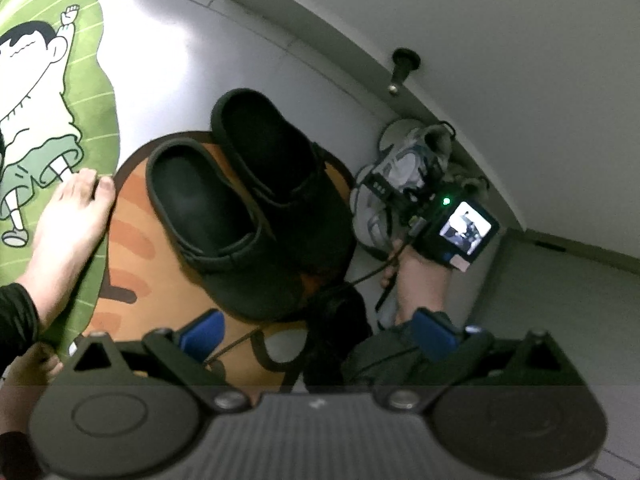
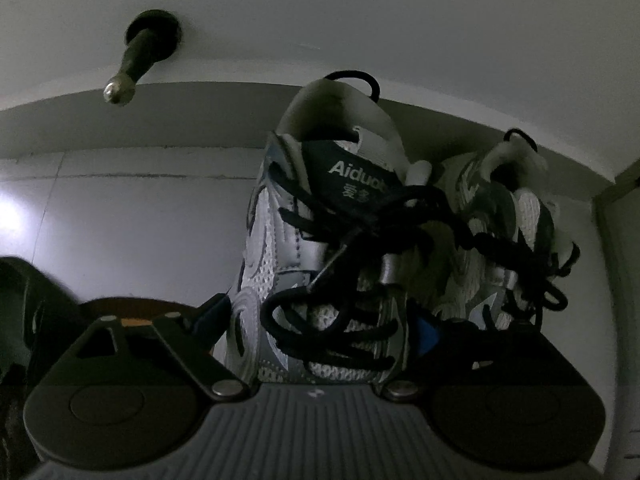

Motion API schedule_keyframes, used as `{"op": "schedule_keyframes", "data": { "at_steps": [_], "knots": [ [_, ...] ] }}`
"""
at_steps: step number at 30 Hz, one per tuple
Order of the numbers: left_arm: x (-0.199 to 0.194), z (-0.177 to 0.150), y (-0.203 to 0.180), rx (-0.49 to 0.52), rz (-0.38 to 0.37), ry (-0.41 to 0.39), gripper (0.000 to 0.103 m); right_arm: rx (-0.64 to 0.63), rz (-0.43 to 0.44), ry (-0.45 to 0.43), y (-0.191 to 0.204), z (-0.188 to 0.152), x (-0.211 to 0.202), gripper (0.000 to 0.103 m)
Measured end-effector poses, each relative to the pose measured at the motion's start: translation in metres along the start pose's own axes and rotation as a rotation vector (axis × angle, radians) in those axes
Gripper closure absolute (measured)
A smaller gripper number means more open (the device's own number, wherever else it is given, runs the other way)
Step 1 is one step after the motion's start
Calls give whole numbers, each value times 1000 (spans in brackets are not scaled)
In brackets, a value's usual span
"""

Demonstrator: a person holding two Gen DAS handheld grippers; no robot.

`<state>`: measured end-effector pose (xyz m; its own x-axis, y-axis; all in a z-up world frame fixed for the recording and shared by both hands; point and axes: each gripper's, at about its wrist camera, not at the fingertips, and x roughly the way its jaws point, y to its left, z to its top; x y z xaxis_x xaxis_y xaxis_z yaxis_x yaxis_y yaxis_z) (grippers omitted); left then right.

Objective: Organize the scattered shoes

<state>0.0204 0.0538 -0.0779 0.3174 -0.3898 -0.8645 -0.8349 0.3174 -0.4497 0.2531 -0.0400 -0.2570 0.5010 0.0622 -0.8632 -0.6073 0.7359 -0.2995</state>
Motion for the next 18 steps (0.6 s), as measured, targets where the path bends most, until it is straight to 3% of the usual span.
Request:
{"op": "schedule_keyframes", "data": {
  "at_steps": [7, 18],
  "knots": [
    [5, -6, -1, 8, 10, 29, 2, 7, -48, 1, -8, -13, 2, 12],
    [0, -3, 2, 18, 24, -1, 2, 78, -74, 7, -12, -8, 6, 12]
  ]
}}
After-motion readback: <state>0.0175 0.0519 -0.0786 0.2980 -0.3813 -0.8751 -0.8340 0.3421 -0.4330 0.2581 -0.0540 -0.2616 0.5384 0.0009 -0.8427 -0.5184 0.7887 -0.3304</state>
